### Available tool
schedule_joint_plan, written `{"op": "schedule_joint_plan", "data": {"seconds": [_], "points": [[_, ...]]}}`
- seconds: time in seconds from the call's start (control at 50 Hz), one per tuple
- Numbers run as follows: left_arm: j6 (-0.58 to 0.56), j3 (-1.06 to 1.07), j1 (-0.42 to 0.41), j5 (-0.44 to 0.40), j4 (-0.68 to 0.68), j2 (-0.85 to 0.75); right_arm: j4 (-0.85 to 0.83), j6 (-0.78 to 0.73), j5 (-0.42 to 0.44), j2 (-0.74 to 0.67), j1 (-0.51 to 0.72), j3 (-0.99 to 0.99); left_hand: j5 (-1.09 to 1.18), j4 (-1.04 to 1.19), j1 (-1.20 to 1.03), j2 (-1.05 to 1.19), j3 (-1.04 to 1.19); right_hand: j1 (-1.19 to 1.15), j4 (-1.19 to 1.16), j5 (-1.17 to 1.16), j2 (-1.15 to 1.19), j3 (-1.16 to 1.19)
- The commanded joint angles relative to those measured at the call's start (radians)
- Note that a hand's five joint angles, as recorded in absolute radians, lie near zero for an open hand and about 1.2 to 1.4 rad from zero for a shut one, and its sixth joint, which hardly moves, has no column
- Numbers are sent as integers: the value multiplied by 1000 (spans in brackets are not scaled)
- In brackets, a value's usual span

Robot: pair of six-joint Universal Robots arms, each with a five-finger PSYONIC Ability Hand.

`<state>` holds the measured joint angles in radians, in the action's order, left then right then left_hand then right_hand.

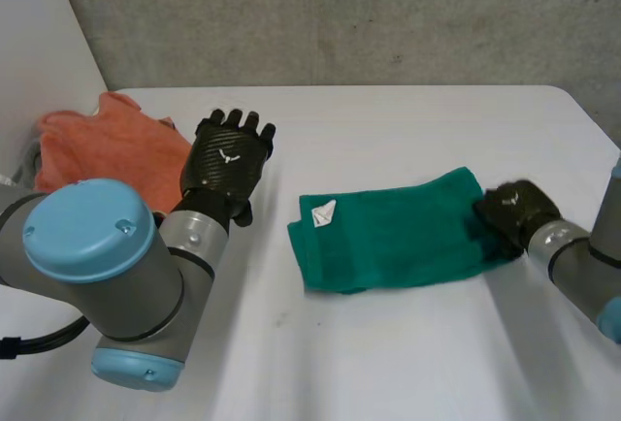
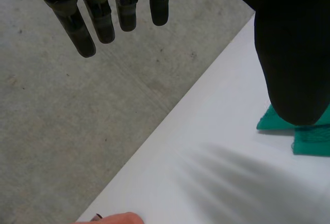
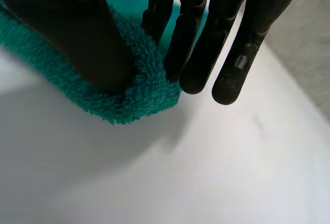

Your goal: Fold the laundry.

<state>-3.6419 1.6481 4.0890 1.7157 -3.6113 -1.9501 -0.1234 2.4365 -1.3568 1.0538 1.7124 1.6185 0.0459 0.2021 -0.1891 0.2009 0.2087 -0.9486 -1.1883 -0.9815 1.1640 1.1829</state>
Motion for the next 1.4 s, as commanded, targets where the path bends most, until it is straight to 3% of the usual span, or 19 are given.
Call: {"op": "schedule_joint_plan", "data": {"seconds": [0.02, 0.12, 0.24, 0.28, 0.32, 0.34, 0.4, 0.46, 0.48, 0.58, 0.68, 0.78, 0.92, 1.02, 1.1, 1.28, 1.4], "points": [[-1, 7, 13, 4, 2, 49, 1, -4, -42, 61, 237, -132, -46, -28, 15, -26, -34, -448, -208, -240, 232, 213], [0, 19, 37, 7, 5, 79, -21, -23, -21, 29, 442, -186, -46, -28, 15, -26, -34, -448, -208, -240, 232, 213], [0, 32, 57, 9, 5, 99, -27, -117, 39, -57, 588, -195, -46, -28, 15, -26, -34, -448, -208, -240, 232, 213], [0, 30, 59, 9, 3, 99, -27, -117, 39, -66, 605, -206, -46, -28, 15, -26, -34, -11, 229, 196, -204, -223], [0, 24, 60, 9, 3, 97, -30, -93, 38, -61, 605, -209, -46, -28, 15, -26, -34, 693, 932, 900, -908, -927], [2, 19, 60, 9, 3, 97, -32, -44, 30, -58, 601, -215, -46, -28, 15, -26, -34, 774, 1014, 981, -989, -1008], [3, 2, 56, 9, 2, 95, -27, 76, 9, -46, 572, -227, -46, -28, 15, -26, -34, 774, 1014, 981, -989, -1008], [31, -36, 44, 5, 5, 85, -9, 295, -11, 18, 446, -217, -46, -28, 15, -26, -34, 774, 1014, 981, -989, -1008], [48, -48, 39, 5, 5, 83, 5, 412, -15, 59, 385, -212, -46, -28, 15, -26, -34, 774, 1014, 981, -989, -1008], [201, -163, -31, -1, 74, 16, 100, 630, -2, 103, 273, -227, -39, -21, 8, -20, -28, 774, 1014, 981, -989, -1008], [301, -296, -98, -8, 229, -116, 212, 635, 24, 39, 254, -276, -36, -18, 5, -17, -25, 774, 1014, 981, -989, -1008], [355, -395, -111, -22, 368, -252, 261, 631, 30, -69, 256, -360, -25, -6, -7, -5, -13, 774, 1014, 981, -989, -1008], [350, -418, -111, -19, 424, -335, 297, 593, 31, -189, 259, -431, -19, 0, -13, 1, -7, 774, 1014, 981, -989, -1008], [329, -419, -102, -18, 467, -375, 324, 474, 27, -239, 271, -445, -19, 0, -13, 1, -7, 774, 1014, 981, -989, -1008], [281, -418, -96, -19, 473, -379, 326, 397, 13, -242, 274, -445, -25, -6, -7, -5, -13, 774, 1014, 981, -989, -1008], [206, -419, -84, -44, 459, -322, 274, 400, 15, -152, 263, -381, -42, -24, 11, -23, -30, 774, 1014, 981, -989, -1008], [210, -426, -36, -183, 464, -166, 93, 521, -45, 0, 259, -189, -31, -12, -1, -11, -19, 774, 1014, 981, -989, -1008]]}}
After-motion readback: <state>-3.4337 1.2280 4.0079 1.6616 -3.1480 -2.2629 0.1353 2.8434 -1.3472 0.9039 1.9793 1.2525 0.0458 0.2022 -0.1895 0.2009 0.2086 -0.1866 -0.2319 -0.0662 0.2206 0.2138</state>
